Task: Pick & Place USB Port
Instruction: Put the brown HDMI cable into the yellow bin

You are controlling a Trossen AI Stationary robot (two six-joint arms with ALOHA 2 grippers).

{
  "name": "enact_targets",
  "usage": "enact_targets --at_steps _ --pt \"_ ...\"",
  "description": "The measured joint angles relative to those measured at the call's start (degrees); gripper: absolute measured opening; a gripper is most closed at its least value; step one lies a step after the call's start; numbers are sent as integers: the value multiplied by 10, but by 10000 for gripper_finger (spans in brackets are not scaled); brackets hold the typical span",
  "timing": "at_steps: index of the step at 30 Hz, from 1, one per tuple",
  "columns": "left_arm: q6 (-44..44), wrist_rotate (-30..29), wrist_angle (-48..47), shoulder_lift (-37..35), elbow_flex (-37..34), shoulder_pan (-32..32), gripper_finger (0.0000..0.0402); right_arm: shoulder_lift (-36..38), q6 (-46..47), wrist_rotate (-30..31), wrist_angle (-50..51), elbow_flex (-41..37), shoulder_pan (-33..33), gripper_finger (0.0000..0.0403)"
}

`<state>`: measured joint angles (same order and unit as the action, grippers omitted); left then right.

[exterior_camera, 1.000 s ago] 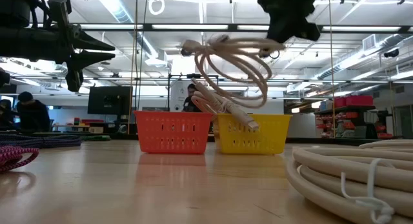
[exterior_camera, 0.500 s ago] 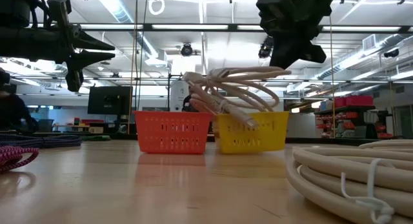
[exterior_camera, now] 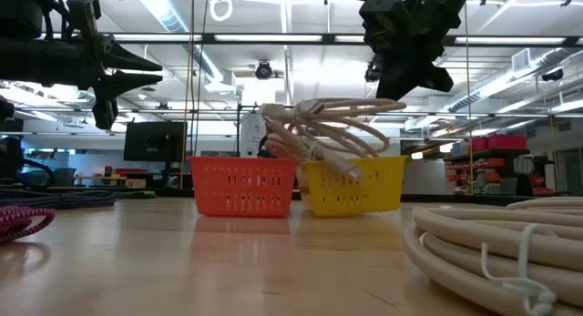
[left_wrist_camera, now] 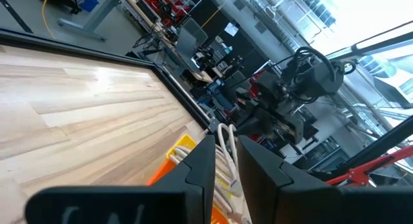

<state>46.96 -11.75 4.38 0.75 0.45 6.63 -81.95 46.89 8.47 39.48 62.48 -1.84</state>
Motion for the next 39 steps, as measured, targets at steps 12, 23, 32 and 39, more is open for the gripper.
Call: enact_targets --at_steps 12,23,32,39 --pt "0 0 0 0 0 0 69 0 1 36 1 0 5 87" --pt "0 0 0 0 0 0 69 6 23 34 171 0 10 82" --pt "-2 0 -1 0 0 0 69 27 102 -14 269 -42 -53 82" --pt "-2 0 -1 0 0 0 69 77 200 -31 248 -74 -119 82"
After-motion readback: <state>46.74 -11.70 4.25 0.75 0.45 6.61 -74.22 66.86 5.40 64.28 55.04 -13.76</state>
